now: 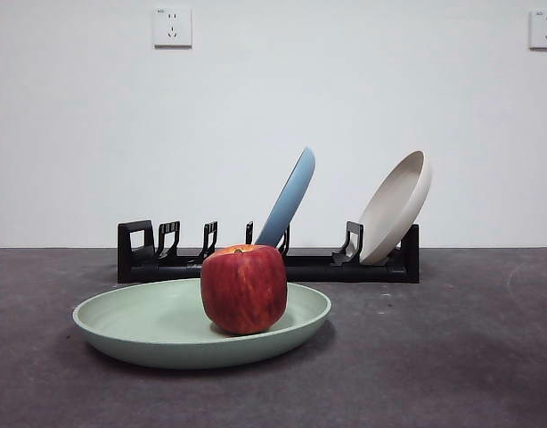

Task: Take the green plate from the plate rack,put the plate on the table,take the apple from the table,put the apple in the plate

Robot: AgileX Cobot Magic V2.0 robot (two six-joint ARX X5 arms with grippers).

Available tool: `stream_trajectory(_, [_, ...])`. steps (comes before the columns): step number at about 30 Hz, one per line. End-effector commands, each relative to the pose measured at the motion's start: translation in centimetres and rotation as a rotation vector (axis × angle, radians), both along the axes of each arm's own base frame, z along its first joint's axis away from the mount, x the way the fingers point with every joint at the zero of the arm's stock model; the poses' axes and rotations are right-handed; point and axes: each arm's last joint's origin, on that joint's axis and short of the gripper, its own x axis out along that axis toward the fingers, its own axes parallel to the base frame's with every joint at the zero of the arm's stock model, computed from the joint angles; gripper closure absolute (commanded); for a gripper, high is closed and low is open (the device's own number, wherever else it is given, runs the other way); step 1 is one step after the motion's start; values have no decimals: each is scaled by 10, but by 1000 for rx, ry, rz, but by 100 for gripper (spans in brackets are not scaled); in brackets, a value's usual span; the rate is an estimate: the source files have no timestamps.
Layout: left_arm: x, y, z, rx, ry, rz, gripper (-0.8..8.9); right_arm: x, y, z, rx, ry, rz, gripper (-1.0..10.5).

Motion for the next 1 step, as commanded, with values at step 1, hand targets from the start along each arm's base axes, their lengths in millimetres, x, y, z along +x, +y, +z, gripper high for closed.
stream_trajectory(1, [1,0,-4,-6,5,6,817,1,0,-4,9,11,-5,946])
